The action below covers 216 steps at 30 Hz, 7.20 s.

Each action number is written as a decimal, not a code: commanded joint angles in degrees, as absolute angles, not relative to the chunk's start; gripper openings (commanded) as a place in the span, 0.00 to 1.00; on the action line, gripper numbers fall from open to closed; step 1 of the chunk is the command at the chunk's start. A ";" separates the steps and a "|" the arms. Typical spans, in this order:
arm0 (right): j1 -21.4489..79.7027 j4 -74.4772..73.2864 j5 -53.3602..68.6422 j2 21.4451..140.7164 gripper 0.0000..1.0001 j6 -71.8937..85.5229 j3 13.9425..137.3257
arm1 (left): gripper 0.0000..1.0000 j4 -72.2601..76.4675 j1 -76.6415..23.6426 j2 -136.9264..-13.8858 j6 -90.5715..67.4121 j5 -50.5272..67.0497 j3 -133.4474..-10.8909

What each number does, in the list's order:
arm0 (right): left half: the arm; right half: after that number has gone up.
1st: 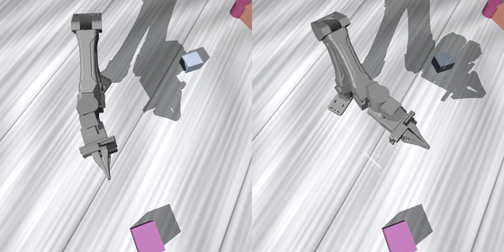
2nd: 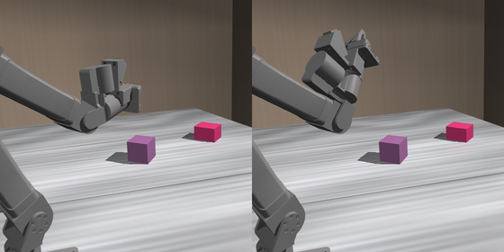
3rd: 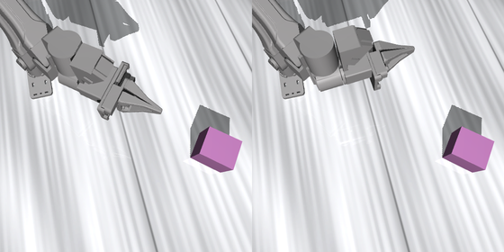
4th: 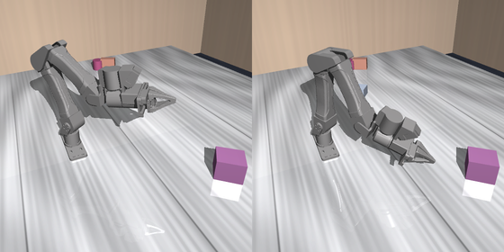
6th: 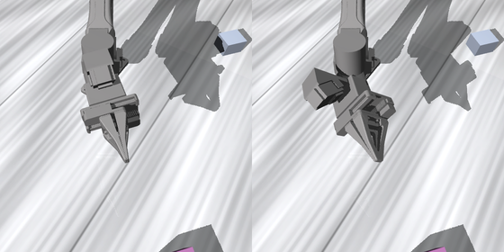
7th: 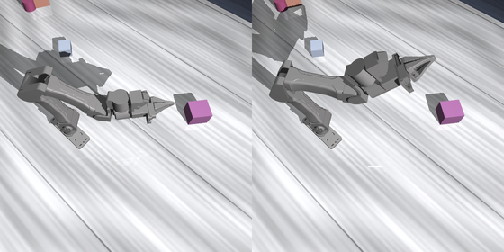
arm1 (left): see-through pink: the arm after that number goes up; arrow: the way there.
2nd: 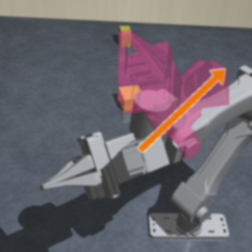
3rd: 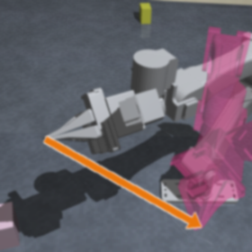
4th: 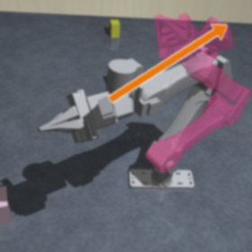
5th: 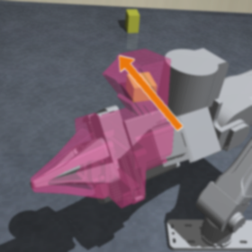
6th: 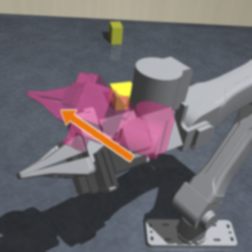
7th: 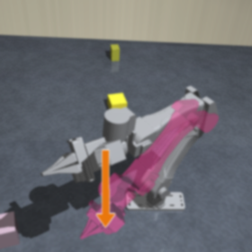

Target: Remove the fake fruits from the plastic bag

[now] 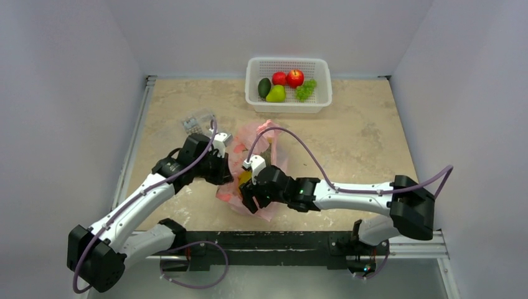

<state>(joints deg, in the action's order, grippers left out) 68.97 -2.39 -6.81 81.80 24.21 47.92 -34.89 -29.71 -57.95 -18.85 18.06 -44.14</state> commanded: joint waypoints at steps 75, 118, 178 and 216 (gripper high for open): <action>58.09 -4.33 -20.01 59.05 0.00 17.12 63.57 | 0.00 -37.28 -29.81 -57.92 -14.57 14.83 -51.75; 19.38 -11.33 -10.06 131.60 0.46 15.80 115.57 | 0.00 -36.52 -29.59 -56.97 -10.70 4.80 -48.96; 53.96 -7.45 4.65 46.70 0.66 36.32 40.66 | 0.00 -36.34 -29.64 -56.26 -11.01 7.66 -49.13; 67.28 -37.54 -32.79 89.53 0.69 27.80 59.58 | 0.00 -35.22 -29.70 -56.07 -10.96 10.14 -48.90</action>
